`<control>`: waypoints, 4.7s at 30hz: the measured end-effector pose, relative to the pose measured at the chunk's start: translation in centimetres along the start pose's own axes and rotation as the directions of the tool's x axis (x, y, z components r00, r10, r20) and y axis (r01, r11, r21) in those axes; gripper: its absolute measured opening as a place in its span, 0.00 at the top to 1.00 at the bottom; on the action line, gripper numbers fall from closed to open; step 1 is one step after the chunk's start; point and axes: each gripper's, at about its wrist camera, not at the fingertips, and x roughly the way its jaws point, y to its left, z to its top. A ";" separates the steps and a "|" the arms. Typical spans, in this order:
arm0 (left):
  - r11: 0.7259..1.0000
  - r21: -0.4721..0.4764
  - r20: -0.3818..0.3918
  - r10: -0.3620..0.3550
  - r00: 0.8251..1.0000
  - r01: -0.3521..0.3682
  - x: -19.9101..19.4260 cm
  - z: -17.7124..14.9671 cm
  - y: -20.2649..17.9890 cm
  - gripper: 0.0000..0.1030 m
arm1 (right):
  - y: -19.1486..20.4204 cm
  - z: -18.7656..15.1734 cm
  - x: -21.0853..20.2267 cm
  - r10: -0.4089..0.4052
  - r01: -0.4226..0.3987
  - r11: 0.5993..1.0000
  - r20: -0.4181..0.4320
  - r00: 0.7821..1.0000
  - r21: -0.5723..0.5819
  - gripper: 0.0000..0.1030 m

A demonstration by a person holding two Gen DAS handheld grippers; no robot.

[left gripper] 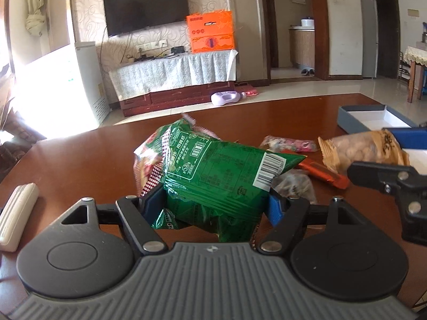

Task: Organize snacks
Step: 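Carry the bread bag with the right gripper while the left gripper carries the chip bag to the white box, then open the left gripper over the white box while the right gripper releases the bread bag inside, then grasp the clear sunflower-seed bag with the left gripper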

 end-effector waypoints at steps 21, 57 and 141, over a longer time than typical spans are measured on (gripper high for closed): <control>0.976 0.157 0.057 -0.159 0.986 0.149 1.2 4.1 -15.0 0.23 | -7.5 -1.3 -4.3 -0.181 0.178 0.982 0.050 0.982 0.070 0.46; 0.800 0.333 0.076 -0.550 0.831 0.499 6.0 5.3 -37.4 0.02 | -17.1 -6.1 -5.7 -0.414 0.411 0.858 -0.057 0.908 0.308 0.46; 0.967 0.136 -0.048 -0.212 0.976 0.216 6.2 0.0 -11.5 0.43 | -7.3 -2.2 1.4 -0.161 0.170 0.972 -0.064 0.985 0.164 0.26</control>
